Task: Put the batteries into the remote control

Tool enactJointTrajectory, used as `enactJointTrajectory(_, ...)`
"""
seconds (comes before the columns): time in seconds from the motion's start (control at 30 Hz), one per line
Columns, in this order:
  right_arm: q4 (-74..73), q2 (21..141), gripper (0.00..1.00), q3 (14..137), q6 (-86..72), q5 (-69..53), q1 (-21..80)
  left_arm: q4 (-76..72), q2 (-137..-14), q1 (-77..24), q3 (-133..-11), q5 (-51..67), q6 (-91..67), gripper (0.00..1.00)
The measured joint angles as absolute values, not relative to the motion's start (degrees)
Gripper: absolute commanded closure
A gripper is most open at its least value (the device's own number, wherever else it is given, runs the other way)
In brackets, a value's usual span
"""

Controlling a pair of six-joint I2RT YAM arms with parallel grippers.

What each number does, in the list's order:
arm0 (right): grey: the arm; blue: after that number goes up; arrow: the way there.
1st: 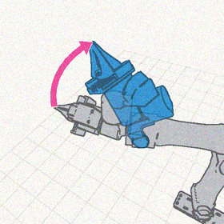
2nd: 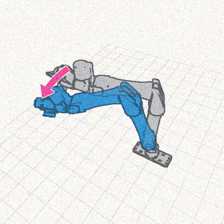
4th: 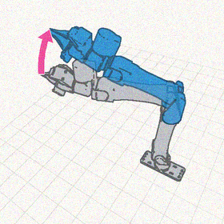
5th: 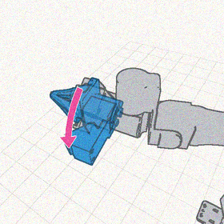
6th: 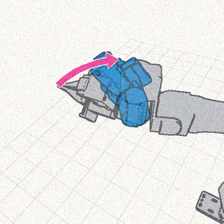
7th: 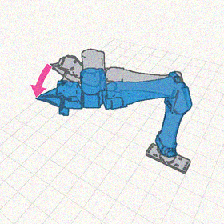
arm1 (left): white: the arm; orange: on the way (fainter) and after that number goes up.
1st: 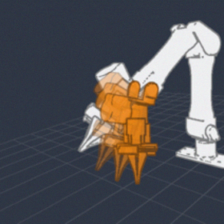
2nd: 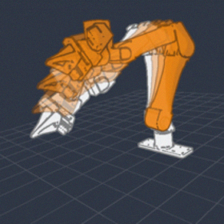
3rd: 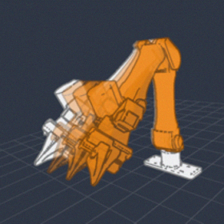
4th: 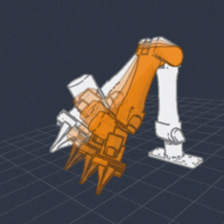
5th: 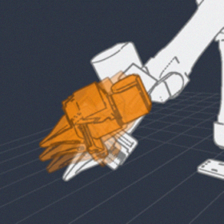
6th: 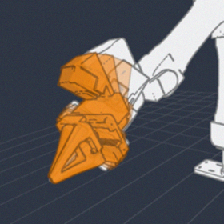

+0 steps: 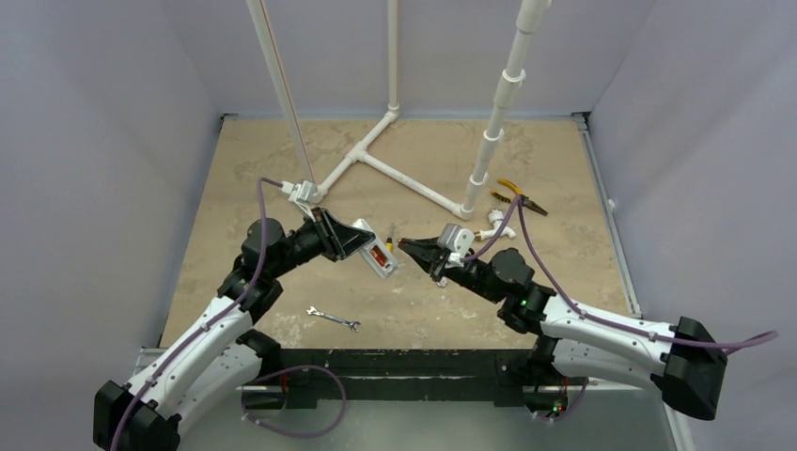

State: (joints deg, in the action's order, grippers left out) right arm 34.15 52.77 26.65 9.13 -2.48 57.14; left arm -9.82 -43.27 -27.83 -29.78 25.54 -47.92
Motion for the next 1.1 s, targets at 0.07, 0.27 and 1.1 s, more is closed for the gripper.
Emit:
enactJointTrajectory(0.07, 35.81, 53.82, 1.0, 27.55, 8.43, -2.52, 57.78, -10.33, -44.42, -27.83, -29.78, 25.91, -50.85, 1.0)
enactJointTrajectory(0.27, 38.0, 57.19, 1.0, 31.07, 3.57, -3.14, 58.65, -15.53, -48.38, -27.83, -28.97, 27.92, -58.87, 1.0)
enactJointTrajectory(1.1, 38.11, 60.1, 1.0, 32.03, -2.02, -3.97, 58.98, -20.73, -49.5, -27.83, -27.7, 29.87, -65.23, 1.0)
